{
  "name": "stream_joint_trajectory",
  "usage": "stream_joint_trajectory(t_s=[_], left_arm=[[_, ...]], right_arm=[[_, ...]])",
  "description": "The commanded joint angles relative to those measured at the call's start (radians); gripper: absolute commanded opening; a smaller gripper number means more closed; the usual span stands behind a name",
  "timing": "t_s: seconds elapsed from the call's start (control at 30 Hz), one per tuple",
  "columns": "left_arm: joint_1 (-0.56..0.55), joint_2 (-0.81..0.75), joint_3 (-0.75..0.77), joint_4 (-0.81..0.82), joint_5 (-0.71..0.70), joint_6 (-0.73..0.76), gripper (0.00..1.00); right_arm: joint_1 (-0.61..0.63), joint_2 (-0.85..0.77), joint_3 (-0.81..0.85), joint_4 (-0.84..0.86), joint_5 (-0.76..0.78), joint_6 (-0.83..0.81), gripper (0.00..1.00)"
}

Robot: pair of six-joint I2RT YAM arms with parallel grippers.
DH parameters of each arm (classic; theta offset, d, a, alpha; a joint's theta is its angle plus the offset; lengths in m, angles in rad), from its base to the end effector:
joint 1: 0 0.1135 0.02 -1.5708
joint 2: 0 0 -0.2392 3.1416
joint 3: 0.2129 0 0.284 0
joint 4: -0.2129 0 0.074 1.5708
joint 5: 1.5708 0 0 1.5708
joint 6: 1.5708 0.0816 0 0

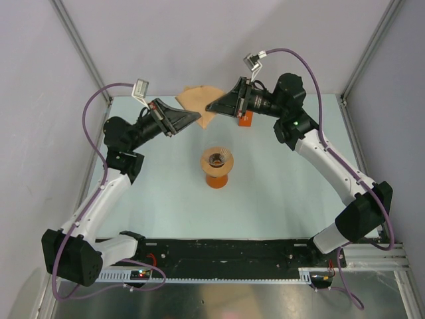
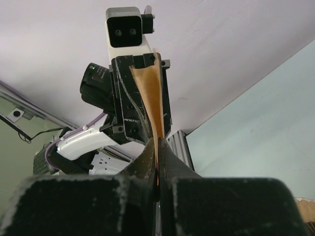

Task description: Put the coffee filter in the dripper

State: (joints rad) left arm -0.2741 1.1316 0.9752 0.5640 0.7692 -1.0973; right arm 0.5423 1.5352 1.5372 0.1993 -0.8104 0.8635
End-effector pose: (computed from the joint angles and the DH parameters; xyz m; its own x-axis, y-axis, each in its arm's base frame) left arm 0.2962 -0.1422 0.3986 -0.5462 -0.5106 -0.6640 0.7086 0.1411 -0.6913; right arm 0.3263 0.2656 0.4392 -0.6213 0.2373 -0.7468 -0.7564 0.0671 0.6506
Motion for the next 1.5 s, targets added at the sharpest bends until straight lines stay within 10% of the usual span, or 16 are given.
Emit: stream_joint_trajectory(t_s=[0.0, 0.17, 0.37, 0.7, 0.93, 1.47], left_arm=[[0.005, -0.034, 0.045, 0.024, 0.006, 0.008, 0.08], [0.006, -0.032, 0.052, 0.026, -0.008, -0.008, 0.00], [0.010, -0.022, 0.064, 0.036, -0.033, -0.037, 0.00], [0.013, -0.025, 0.035, 0.062, -0.043, -0.064, 0.00], [0.020, -0.024, 0.031, 0.064, -0.047, -0.064, 0.07], [0.093, -0.029, 0.080, 0.059, -0.050, -0.050, 0.17]], right_arm=[[0.005, -0.015, 0.017, 0.034, -0.018, 0.008, 0.03], [-0.003, -0.016, -0.008, 0.074, -0.020, 0.032, 0.60], [0.033, -0.022, -0.080, 0.147, -0.029, 0.062, 0.74], [0.060, 0.025, -0.070, 0.215, -0.028, 0.097, 0.45], [0.066, 0.020, -0.073, 0.189, -0.025, 0.076, 0.03], [0.060, -0.013, -0.116, 0.150, -0.023, 0.053, 0.00]])
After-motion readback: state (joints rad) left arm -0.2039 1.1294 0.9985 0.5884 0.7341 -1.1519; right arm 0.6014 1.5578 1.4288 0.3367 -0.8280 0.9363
